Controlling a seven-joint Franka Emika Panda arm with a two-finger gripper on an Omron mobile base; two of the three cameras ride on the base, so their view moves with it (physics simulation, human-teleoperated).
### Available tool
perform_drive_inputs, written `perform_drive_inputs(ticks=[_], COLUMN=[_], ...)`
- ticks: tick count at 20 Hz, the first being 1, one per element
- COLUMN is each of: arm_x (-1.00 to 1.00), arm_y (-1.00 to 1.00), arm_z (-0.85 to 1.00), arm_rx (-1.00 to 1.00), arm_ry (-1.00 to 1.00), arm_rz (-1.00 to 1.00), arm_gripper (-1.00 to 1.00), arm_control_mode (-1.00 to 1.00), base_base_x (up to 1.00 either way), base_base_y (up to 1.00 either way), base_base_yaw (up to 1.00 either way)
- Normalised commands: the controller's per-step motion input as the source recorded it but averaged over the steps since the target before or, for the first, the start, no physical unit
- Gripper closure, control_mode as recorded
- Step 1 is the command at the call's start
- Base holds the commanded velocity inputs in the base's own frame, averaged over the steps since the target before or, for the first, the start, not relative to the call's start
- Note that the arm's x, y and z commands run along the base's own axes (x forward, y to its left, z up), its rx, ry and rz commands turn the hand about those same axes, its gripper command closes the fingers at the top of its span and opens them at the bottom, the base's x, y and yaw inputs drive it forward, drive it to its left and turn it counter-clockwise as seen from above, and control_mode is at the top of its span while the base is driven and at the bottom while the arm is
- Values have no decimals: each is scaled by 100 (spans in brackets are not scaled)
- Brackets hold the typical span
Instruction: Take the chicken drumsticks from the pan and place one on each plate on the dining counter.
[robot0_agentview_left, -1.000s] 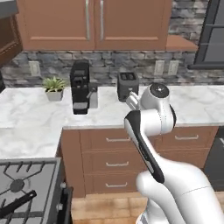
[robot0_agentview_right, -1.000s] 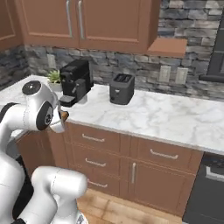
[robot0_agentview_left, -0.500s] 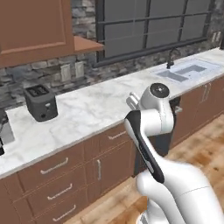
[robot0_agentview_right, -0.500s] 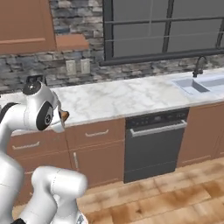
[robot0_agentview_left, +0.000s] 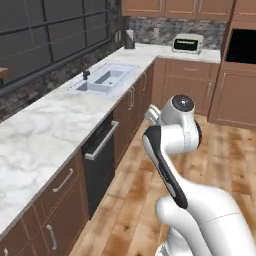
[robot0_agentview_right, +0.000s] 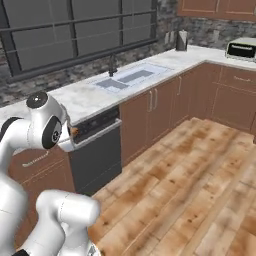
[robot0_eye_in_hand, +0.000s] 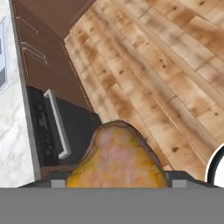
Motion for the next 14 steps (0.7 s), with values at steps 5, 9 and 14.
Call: perform_drive_inputs(ticks=[5,9,14], arm_x=[0,0,0], arm_y=[0,0,0], arm_z=[0,0,0], arm_rx=[0,0,0], arm_ry=[0,0,0], arm_rz=[0,0,0], arm_gripper=[100,100,100], arm_control_mode=[100,100,100], base_base_x=[40,59,72], base_base_y=[-11,-4,0], base_base_yaw=[-83,-78,-75])
